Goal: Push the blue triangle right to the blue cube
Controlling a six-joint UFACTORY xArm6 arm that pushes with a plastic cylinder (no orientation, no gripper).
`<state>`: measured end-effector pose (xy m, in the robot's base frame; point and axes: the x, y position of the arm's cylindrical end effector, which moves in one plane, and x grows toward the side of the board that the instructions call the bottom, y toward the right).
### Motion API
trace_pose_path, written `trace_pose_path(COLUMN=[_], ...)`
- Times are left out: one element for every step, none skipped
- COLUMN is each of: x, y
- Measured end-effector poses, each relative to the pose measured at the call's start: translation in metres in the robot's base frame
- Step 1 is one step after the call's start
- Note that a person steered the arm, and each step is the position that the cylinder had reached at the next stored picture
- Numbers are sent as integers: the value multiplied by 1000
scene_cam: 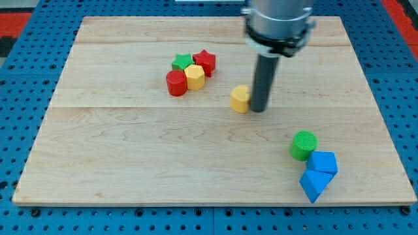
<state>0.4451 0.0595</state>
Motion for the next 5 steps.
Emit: trace_pose_path(x=[20,-7,2,98,172], y=[-18,-29,-28,-25,-18])
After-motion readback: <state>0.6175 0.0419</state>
